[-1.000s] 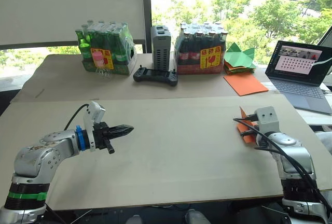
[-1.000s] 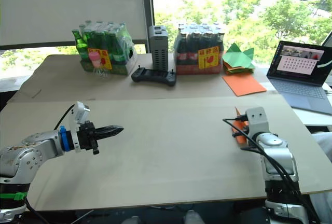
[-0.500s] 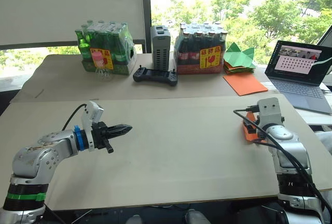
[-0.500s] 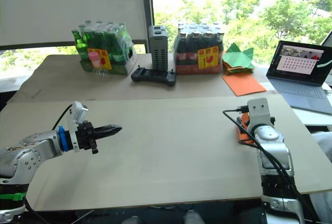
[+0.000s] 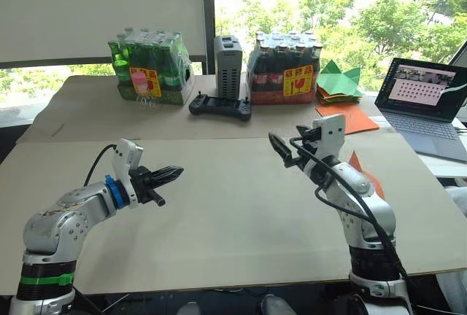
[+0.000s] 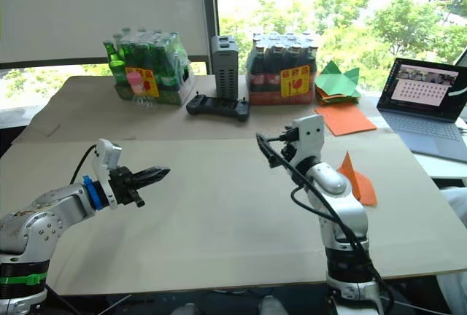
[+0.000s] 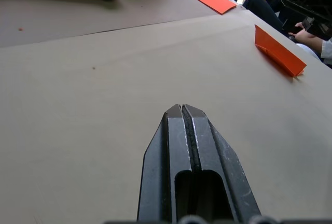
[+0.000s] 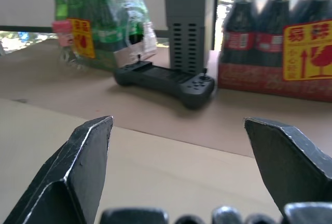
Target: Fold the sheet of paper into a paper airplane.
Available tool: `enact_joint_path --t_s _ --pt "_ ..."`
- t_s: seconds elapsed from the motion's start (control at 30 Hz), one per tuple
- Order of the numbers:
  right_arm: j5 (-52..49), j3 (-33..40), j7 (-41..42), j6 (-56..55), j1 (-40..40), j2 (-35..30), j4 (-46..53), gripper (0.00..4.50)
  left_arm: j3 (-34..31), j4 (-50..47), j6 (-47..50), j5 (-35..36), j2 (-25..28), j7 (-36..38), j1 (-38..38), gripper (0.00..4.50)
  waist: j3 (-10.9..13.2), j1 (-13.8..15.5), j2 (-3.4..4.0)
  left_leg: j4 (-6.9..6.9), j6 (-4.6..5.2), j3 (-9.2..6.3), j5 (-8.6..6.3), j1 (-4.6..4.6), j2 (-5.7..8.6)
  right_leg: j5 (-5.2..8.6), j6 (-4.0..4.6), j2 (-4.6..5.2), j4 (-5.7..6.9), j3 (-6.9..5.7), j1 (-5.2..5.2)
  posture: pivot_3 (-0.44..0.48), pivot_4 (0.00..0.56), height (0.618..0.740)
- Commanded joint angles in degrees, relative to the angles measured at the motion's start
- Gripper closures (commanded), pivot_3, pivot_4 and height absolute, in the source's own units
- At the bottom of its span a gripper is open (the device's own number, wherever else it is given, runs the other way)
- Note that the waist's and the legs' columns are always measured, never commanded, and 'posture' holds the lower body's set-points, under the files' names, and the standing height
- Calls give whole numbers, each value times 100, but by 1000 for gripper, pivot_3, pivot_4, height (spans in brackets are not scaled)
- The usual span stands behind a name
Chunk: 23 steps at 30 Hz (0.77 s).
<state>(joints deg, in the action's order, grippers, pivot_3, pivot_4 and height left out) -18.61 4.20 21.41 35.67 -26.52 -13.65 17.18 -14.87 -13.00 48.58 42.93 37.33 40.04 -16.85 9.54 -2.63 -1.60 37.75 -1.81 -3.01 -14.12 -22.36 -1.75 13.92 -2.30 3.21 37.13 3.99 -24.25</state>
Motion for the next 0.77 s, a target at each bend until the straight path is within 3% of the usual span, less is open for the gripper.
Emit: enact_joint_path --t_s 0.03,0.27,0.77 --pt "-791 -133 674 474 392 -188 633 78 -293 -323 -241 -31 -39 -223 148 4500 0 4 0 0 0 -1 0 1 0 0 0 0 0 0 1 0 150 740" --pt "-895 -414 1168 425 564 -604 568 78 -511 -450 -439 -79 -95 -515 403 4500 0 -10 0 4 0 2 0 7 -1 0 0 -3 2 0 4 0 150 740" --pt "-802 -588 1281 190 418 -542 218 78 -642 -550 -330 27 59 -563 538 4500 0 0 0 4 0 0 0 5 -4 -1 1 -7 1 0 3 0 150 740"
